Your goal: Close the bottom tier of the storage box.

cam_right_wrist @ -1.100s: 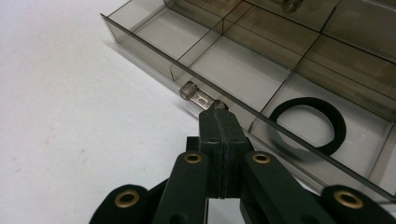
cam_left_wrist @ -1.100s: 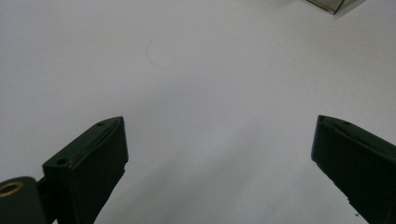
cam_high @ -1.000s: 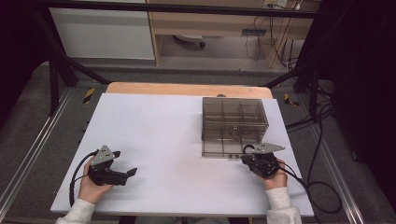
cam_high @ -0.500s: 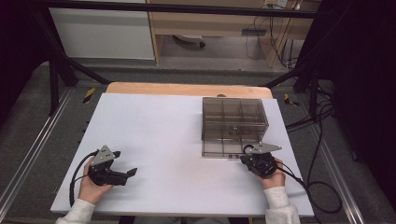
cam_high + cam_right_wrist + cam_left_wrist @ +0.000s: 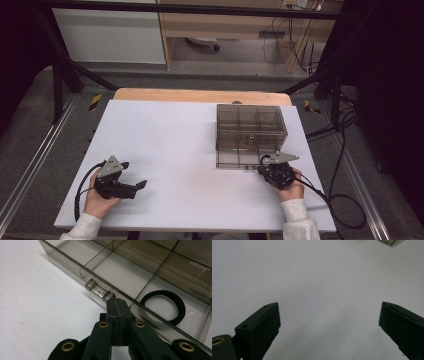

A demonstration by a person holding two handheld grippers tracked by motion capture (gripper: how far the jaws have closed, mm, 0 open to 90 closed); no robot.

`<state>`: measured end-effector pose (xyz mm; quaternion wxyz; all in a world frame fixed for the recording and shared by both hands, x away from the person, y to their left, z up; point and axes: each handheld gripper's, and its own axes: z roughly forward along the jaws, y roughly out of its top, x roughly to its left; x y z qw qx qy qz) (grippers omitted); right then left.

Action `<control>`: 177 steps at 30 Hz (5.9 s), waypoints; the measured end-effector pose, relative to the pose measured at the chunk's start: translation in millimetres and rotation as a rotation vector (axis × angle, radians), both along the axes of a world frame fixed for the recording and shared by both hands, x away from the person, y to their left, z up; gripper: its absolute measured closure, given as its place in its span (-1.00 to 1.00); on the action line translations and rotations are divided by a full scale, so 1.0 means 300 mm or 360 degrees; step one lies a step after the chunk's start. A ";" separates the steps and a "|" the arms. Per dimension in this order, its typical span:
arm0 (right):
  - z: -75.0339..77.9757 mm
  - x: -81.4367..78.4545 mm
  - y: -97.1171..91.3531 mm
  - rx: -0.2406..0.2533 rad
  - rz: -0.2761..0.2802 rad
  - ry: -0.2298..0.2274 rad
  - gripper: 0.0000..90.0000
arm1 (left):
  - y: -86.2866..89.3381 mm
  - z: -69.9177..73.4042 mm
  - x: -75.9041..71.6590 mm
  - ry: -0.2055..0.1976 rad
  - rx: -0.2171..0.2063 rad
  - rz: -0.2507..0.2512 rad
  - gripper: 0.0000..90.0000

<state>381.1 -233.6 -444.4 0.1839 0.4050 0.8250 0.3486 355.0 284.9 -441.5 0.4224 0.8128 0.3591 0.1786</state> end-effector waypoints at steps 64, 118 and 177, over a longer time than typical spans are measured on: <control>-0.019 0.030 0.006 -0.0039 -0.0003 -0.0030 1.00 | -0.004 0.000 0.001 0.0002 0.0005 0.0001 -0.92; -0.020 0.065 0.000 -0.0023 -0.0037 -0.0074 1.00 | -0.006 -0.003 0.003 0.0006 0.0009 -0.0002 -0.92; -0.023 0.103 0.003 -0.0009 -0.0049 -0.0091 1.00 | -0.009 -0.007 0.005 0.0014 0.0018 -0.0004 -0.92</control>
